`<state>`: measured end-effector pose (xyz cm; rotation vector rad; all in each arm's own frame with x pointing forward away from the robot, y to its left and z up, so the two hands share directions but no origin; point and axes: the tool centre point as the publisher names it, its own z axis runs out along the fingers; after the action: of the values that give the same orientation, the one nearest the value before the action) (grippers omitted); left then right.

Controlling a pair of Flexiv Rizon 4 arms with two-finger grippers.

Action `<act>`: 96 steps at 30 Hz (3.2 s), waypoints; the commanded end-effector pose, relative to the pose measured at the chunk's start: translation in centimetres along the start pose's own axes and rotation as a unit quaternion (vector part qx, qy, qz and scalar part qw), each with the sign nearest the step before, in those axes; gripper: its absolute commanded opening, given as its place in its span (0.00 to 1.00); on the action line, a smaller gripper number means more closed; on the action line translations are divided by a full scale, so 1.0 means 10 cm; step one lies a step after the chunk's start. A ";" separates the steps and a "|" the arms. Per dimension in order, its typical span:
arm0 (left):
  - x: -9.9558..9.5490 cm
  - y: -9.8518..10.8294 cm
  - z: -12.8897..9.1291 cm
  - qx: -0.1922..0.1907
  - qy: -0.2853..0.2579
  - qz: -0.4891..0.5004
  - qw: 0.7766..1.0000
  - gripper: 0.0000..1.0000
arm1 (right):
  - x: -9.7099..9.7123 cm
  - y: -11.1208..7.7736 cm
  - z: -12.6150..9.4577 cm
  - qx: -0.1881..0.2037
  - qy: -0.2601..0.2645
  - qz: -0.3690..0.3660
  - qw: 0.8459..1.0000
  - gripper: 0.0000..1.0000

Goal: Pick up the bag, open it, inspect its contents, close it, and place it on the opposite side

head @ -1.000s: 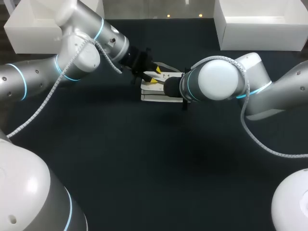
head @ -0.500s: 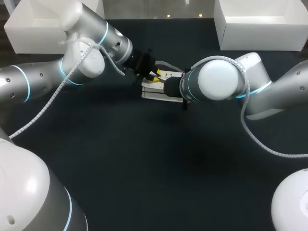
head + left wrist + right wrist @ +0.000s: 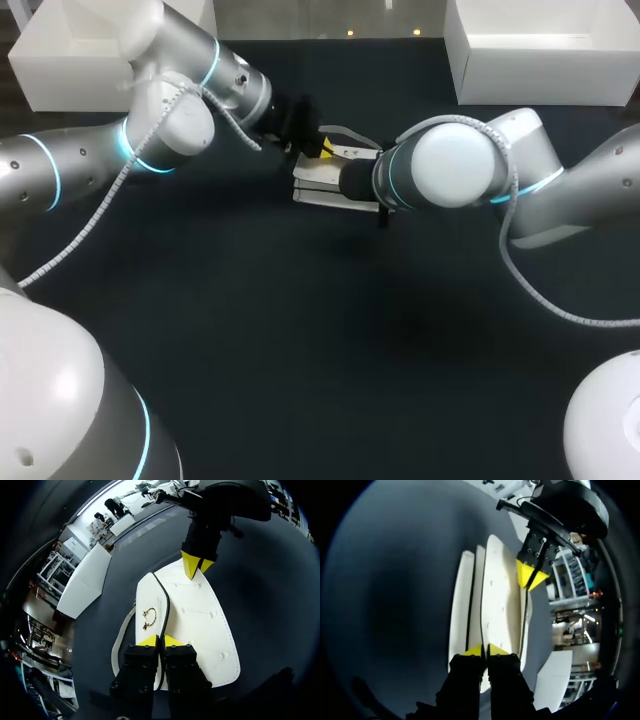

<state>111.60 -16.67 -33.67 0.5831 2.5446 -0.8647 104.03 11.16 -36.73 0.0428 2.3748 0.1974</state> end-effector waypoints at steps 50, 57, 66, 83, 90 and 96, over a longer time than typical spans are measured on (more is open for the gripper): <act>-0.30 0.31 0.11 -0.038 0.031 -0.145 0.988 0.58 | 0.03 -0.03 0.01 -0.002 -0.001 0.000 1.000 0.00; -0.35 0.35 0.17 -0.038 0.040 -0.153 0.987 0.48 | 0.03 -0.03 0.01 -0.002 -0.001 0.000 1.000 0.00; -0.35 0.40 0.23 -0.046 0.049 -0.154 0.986 0.38 | 0.03 -0.03 0.01 -0.002 -0.001 0.000 1.000 0.00; -0.34 0.44 0.25 -0.050 0.053 -0.161 0.984 0.00 | 0.03 -0.03 0.01 -0.002 -0.001 0.000 1.000 0.00; -0.36 0.40 0.18 -0.047 0.048 -0.161 0.985 0.00 | 0.03 -0.03 0.01 -0.001 0.001 0.002 1.000 0.73; -0.40 0.32 0.07 -0.043 0.042 -0.163 0.985 0.00 | -0.01 0.00 -0.13 0.003 0.007 0.008 1.000 1.00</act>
<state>117.25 -16.06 -34.55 0.1811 2.7894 -0.8469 103.79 11.10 -36.70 0.0609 2.3857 0.2031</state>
